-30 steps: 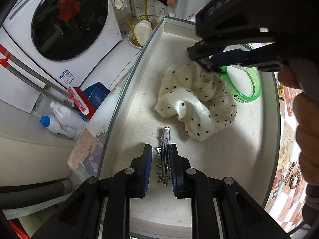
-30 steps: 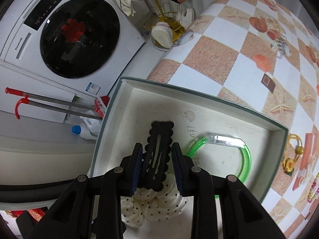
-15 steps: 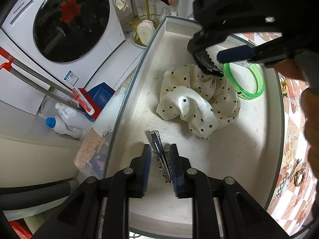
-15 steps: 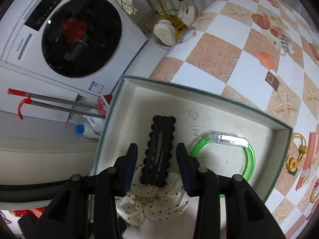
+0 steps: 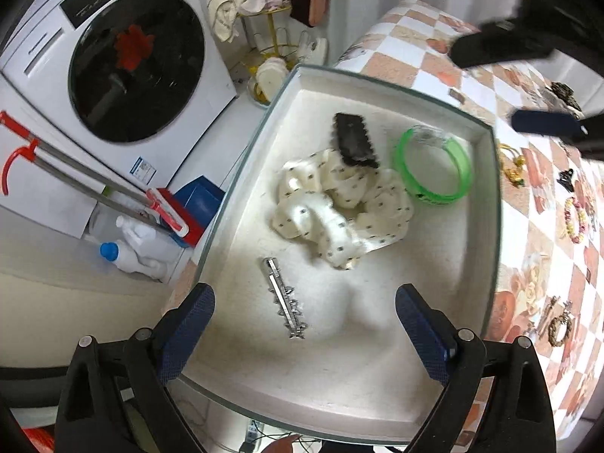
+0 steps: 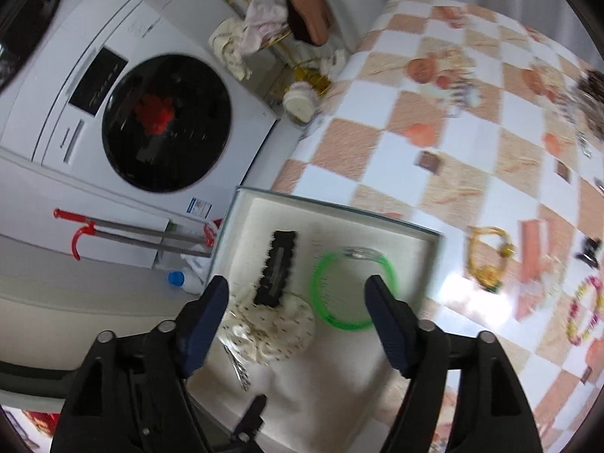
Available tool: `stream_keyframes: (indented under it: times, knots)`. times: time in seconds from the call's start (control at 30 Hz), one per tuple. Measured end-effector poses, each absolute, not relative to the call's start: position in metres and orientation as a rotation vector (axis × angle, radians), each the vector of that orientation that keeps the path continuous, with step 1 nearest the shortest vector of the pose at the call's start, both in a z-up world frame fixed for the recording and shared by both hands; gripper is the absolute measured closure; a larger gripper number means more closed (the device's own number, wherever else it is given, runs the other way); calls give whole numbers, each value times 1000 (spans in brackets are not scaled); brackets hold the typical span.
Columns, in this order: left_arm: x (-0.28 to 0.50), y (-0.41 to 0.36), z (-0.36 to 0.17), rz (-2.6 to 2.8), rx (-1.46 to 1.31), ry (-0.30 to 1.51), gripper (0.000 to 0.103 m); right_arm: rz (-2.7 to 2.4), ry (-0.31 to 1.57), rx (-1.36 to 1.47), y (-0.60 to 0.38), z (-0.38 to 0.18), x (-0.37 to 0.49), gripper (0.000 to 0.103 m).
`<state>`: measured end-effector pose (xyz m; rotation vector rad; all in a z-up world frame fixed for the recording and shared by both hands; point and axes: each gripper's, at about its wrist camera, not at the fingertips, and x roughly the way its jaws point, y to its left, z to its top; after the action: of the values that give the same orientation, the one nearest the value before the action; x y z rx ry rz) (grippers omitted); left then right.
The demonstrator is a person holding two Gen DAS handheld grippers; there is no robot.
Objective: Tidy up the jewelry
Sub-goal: 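Carry the barrette and black clip into the tray and release both, then move the right gripper to the small silver charm and grasp it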
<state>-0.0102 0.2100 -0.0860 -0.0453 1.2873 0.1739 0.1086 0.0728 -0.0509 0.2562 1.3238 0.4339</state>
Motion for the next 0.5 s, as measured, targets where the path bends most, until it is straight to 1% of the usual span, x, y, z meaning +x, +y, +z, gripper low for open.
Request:
stream_keyframes:
  times: [0.13, 0.3, 0.5]
  knots:
    - [-7, 195, -74, 132, -16, 1278, 3, 356, 1313, 292, 28, -39, 99, 16]
    - [-4, 168, -62, 65, 18, 1267, 3, 237, 1313, 306, -34, -33, 73, 16]
    - [-4, 127, -55, -28, 75, 1266, 3, 86, 1357, 350, -107, -42, 34, 16]
